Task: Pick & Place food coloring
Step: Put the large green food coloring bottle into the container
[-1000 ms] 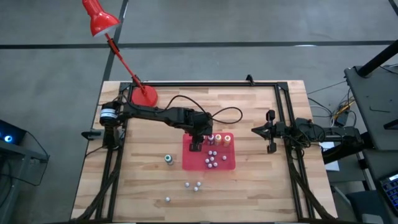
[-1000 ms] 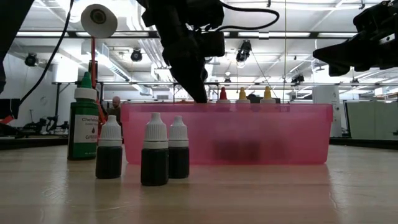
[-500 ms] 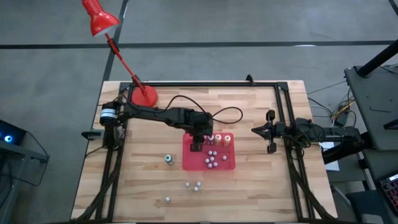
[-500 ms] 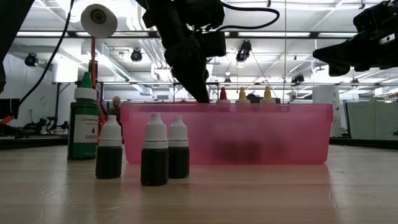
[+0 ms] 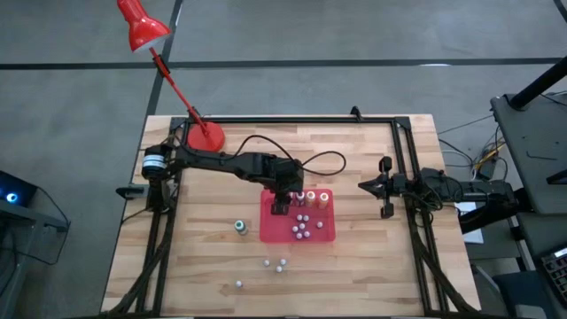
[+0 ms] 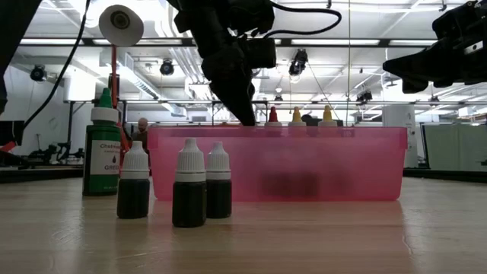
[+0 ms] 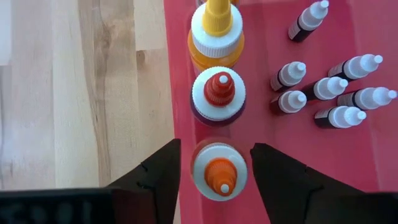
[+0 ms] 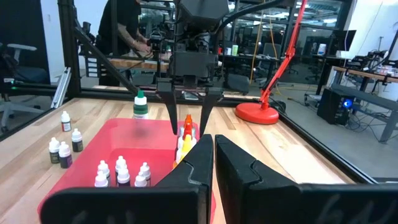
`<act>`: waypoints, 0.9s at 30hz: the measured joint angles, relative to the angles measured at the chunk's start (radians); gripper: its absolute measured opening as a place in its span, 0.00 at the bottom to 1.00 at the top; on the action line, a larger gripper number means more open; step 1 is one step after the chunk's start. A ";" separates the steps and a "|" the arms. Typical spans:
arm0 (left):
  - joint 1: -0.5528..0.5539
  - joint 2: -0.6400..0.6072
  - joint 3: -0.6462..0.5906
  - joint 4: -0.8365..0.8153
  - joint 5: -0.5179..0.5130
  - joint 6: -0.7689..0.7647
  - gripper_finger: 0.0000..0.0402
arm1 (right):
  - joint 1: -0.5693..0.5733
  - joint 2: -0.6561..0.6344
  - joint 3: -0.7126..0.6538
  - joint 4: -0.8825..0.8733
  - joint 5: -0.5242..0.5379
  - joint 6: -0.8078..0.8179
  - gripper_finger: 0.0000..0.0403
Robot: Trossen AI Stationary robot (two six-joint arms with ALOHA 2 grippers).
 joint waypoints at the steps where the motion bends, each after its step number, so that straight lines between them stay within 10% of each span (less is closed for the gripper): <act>1: 0.000 0.000 0.007 -0.009 0.000 0.000 0.42 | 0.000 0.000 0.000 0.000 0.000 0.000 0.02; 27: -0.029 -0.260 -0.066 -0.214 -0.008 -0.122 0.42 | 0.000 0.012 0.000 0.003 0.002 0.000 0.02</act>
